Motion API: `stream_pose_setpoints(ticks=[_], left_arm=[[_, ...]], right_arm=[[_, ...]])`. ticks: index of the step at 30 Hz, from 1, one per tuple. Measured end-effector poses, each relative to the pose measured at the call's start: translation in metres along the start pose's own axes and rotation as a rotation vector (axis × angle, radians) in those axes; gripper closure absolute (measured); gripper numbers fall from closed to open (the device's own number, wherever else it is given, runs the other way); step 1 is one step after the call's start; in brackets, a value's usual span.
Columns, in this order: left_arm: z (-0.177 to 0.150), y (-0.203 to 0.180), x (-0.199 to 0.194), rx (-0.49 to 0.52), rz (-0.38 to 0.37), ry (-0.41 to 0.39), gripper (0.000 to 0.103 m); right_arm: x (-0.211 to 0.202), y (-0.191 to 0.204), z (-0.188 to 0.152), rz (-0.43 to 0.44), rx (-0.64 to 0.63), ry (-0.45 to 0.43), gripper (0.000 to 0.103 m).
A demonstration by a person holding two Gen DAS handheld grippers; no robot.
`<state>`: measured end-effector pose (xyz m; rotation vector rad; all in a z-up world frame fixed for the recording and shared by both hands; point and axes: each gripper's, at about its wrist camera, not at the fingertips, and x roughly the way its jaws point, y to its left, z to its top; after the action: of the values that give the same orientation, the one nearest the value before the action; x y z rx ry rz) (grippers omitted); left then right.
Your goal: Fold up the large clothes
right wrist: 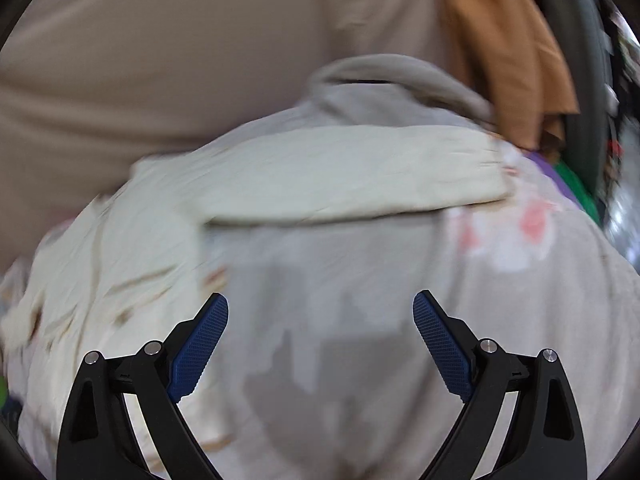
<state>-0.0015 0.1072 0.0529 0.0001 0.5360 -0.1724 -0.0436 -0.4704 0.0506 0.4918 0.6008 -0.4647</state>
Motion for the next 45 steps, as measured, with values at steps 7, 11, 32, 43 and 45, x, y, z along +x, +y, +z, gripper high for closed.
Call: stream_pose_setpoints(ticks=[7, 11, 32, 43, 45], left_arm=[[0.019, 0.026, 0.039, -0.042, 0.107, 0.114, 0.009], [0.018, 0.031, 0.058, -0.059, 0.131, 0.168, 0.009], [0.081, 0.037, 0.097, -0.127, 0.044, 0.083, 0.009], [0.140, 0.024, 0.220, -0.173, -0.160, 0.207, 0.009], [0.143, 0.022, 0.246, -0.196, -0.180, 0.248, 0.009]], right_arm=[[0.075, -0.108, 0.042, -0.010, 0.358, 0.055, 0.011], [0.098, -0.107, 0.057, -0.013, 0.414, 0.031, 0.051], [0.083, 0.501, -0.091, 0.693, -0.687, 0.169, 0.065], [0.054, 0.326, -0.028, 0.590, -0.521, 0.058, 0.038], [0.069, 0.276, -0.011, 0.502, -0.422, 0.076, 0.037]])
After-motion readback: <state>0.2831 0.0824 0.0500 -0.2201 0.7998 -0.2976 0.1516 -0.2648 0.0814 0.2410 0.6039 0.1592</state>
